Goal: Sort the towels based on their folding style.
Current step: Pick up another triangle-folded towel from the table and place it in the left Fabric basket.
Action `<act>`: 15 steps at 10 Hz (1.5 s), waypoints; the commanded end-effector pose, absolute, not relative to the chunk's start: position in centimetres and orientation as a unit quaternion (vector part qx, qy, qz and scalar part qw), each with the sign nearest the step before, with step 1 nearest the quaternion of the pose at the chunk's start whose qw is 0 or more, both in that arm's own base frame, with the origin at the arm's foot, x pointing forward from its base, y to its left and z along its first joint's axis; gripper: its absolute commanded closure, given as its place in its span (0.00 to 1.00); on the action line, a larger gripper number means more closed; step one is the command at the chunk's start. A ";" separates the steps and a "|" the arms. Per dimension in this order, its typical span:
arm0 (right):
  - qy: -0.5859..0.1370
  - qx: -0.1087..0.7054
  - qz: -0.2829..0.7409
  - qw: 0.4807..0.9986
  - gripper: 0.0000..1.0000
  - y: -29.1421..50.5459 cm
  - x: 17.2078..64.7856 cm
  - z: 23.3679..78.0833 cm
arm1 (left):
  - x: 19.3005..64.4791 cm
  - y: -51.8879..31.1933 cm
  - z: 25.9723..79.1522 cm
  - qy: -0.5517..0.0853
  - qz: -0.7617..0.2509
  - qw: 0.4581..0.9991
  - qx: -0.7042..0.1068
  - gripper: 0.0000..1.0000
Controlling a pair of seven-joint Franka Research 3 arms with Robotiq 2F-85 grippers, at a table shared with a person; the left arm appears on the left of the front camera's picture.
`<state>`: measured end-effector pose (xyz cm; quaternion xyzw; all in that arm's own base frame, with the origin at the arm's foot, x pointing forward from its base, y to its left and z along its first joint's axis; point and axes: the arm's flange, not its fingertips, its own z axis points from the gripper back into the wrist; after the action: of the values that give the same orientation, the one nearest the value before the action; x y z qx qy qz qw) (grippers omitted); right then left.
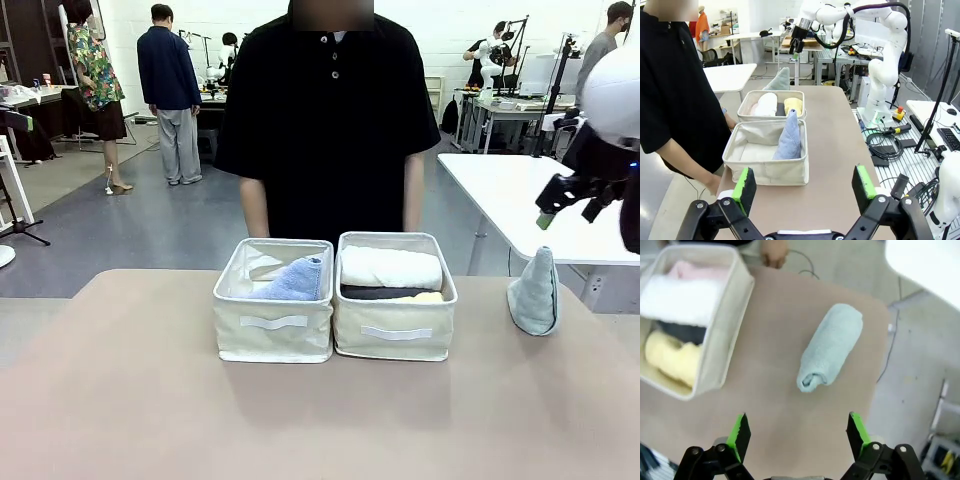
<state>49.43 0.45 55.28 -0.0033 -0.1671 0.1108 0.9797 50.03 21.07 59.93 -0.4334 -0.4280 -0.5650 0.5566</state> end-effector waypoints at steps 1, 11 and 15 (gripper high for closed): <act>-0.148 -0.030 0.017 0.988 0.00 2.6 50.3 54.6 | 49.8 21.1 60.0 -0.427 -0.566 0.557 -0.433 0.00; -0.118 -0.044 -0.079 0.989 0.00 1.6 51.1 51.1 | 49.8 21.1 60.0 -0.427 -0.566 0.557 -0.433 0.00; -0.096 -0.010 -0.074 0.993 0.00 1.6 52.9 49.9 | 49.8 21.1 60.0 -0.427 -0.566 0.557 -0.433 0.00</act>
<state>51.47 1.65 50.19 -0.0292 -0.1032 -0.0799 0.9910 50.02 21.08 59.93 -0.4333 -0.4281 -0.5649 0.5566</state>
